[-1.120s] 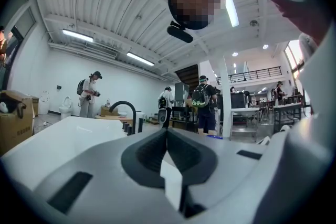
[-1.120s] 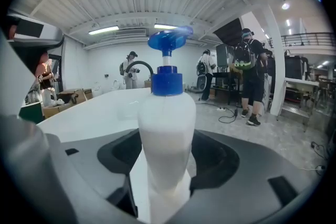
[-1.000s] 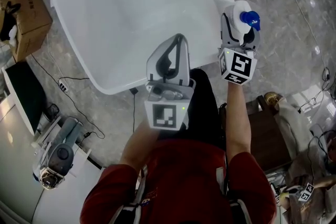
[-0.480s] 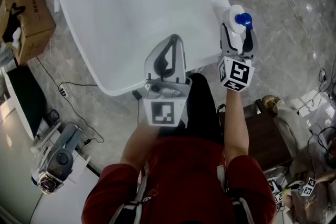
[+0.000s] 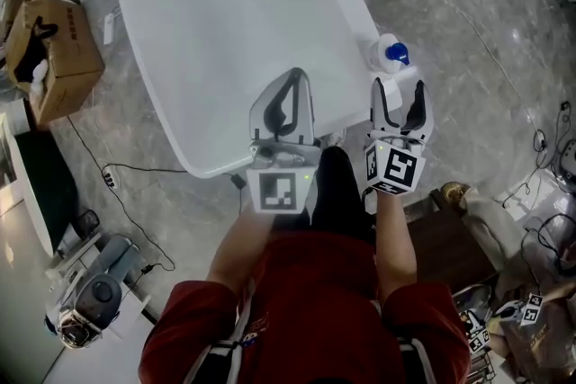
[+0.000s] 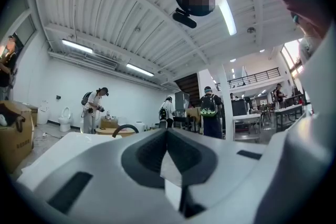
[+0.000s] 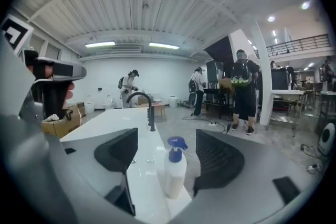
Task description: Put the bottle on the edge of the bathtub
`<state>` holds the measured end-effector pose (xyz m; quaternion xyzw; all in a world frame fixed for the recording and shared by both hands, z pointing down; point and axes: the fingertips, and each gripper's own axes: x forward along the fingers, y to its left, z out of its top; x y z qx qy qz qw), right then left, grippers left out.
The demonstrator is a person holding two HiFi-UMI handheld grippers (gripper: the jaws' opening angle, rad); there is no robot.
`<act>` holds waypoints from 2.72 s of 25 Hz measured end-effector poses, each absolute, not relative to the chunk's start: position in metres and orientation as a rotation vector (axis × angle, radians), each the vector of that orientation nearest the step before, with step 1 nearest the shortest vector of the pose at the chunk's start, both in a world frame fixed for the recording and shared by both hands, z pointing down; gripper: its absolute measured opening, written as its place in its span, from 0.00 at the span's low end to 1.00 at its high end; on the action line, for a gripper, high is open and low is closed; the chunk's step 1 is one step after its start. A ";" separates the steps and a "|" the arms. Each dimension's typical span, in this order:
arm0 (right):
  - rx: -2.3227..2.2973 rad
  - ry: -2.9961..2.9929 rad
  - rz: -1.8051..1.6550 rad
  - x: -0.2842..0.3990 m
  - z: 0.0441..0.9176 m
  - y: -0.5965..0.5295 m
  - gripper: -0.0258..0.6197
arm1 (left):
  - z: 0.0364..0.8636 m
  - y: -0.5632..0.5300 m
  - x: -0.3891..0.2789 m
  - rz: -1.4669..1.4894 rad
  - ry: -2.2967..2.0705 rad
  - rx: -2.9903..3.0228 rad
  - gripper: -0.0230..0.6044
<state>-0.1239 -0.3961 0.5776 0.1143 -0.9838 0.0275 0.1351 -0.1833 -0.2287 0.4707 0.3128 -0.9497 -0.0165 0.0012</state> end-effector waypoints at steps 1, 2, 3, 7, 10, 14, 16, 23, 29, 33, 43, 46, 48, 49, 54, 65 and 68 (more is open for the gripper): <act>0.337 -2.866 0.086 -0.122 0.566 -0.394 0.56 | 0.464 -0.226 -0.183 -0.060 -2.988 0.981 0.06; 0.340 -2.884 0.090 -0.120 0.554 -0.391 0.56 | 0.458 -0.223 -0.182 -0.066 -2.996 0.980 0.06; 0.339 -2.902 0.089 -0.119 0.541 -0.389 0.56 | 0.451 -0.220 -0.181 -0.067 -3.003 0.980 0.06; 0.315 -2.974 0.050 -0.119 0.493 -0.378 0.56 | 0.431 -0.211 -0.179 -0.052 -3.010 0.981 0.06; 0.290 -3.024 -0.003 -0.121 0.457 -0.366 0.56 | 0.415 -0.203 -0.178 -0.038 -3.007 0.994 0.06; 0.267 -3.104 -0.077 -0.121 0.410 -0.352 0.56 | 0.385 -0.197 -0.175 -0.087 -3.043 1.037 0.06; 0.259 -3.130 -0.103 -0.119 0.391 -0.344 0.56 | 0.372 -0.194 -0.174 -0.095 -3.042 1.055 0.06; 0.230 -3.186 -0.174 -0.122 0.341 -0.313 0.56 | 0.345 -0.184 -0.178 -0.080 -3.019 1.093 0.06; 0.229 -3.226 -0.189 -0.121 0.300 -0.300 0.56 | 0.313 -0.177 -0.181 -0.053 -3.027 1.149 0.06; 0.262 -3.247 -0.217 -0.122 0.290 -0.293 0.56 | 0.300 -0.172 -0.183 0.023 -3.067 1.205 0.06; 0.351 -3.268 -0.162 -0.118 0.289 -0.291 0.56 | 0.288 -0.160 -0.185 -0.083 -3.076 1.204 0.06; 0.354 -3.265 -0.166 -0.118 0.288 -0.290 0.55 | 0.288 -0.158 -0.186 -0.095 -3.069 1.205 0.06; 0.352 -3.264 -0.161 -0.118 0.289 -0.290 0.54 | 0.289 -0.158 -0.186 -0.085 -3.064 1.210 0.06; 0.354 -3.264 -0.159 -0.118 0.289 -0.289 0.53 | 0.289 -0.159 -0.185 -0.066 -3.065 1.218 0.06; 0.334 -3.261 -0.169 -0.121 0.290 -0.285 0.49 | 0.290 -0.160 -0.186 -0.021 -3.071 1.247 0.06; 0.285 -3.258 -0.190 -0.126 0.292 -0.276 0.32 | 0.290 -0.160 -0.186 -0.102 -3.060 1.224 0.06; 0.275 -3.264 -0.184 -0.127 0.291 -0.276 0.24 | 0.289 -0.162 -0.185 -0.093 -3.065 1.234 0.06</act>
